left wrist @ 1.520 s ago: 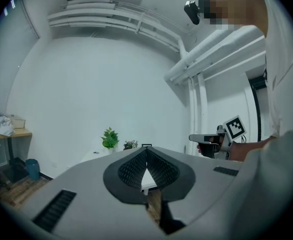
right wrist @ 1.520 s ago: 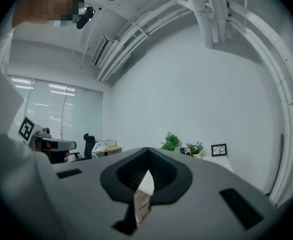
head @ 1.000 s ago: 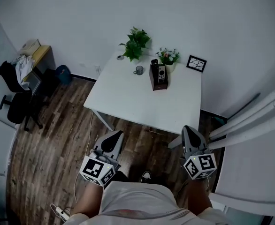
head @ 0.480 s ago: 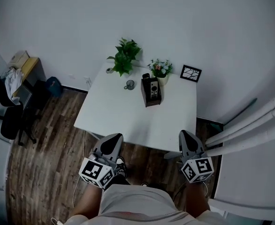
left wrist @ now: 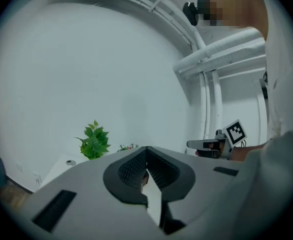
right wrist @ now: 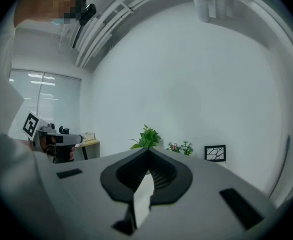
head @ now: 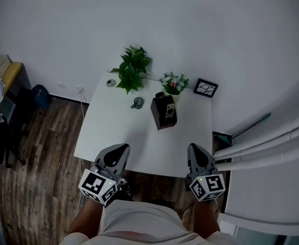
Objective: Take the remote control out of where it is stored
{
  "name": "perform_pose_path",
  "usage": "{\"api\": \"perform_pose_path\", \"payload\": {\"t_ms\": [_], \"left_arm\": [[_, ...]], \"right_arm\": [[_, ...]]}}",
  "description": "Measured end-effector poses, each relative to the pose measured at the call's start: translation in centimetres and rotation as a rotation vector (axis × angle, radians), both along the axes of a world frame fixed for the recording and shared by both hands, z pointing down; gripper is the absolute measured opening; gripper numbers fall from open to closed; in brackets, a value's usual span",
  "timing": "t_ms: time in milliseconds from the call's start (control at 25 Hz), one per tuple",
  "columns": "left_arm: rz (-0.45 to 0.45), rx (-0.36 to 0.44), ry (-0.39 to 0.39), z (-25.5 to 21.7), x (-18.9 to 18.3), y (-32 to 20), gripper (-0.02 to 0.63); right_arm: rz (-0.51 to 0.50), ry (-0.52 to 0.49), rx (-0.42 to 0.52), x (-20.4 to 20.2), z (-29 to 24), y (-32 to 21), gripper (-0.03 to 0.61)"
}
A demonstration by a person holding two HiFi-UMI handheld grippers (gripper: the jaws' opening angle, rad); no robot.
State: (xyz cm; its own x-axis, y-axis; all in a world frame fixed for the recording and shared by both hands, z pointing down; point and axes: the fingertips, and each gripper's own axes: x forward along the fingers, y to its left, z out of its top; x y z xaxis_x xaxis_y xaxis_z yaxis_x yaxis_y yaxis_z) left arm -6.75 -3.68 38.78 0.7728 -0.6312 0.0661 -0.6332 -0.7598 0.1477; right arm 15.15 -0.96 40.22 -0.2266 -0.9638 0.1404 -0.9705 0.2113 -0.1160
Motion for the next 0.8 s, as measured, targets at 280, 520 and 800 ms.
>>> {"api": "perform_pose_path", "payload": {"t_ms": [280, 520, 800], "left_arm": [[0.05, -0.018, 0.017, 0.7, -3.0, -5.5, 0.008], [0.057, -0.054, 0.017, 1.5, -3.2, -7.5, 0.008], [0.018, -0.049, 0.0, 1.0, -1.5, -8.4, 0.008]], "right_arm": [[0.036, 0.03, -0.027, -3.7, -0.1, -4.5, 0.014], [0.073, 0.047, -0.061, -3.1, 1.2, -6.6, 0.014], [0.043, 0.053, -0.091, -1.1, 2.8, -8.8, 0.015]]}}
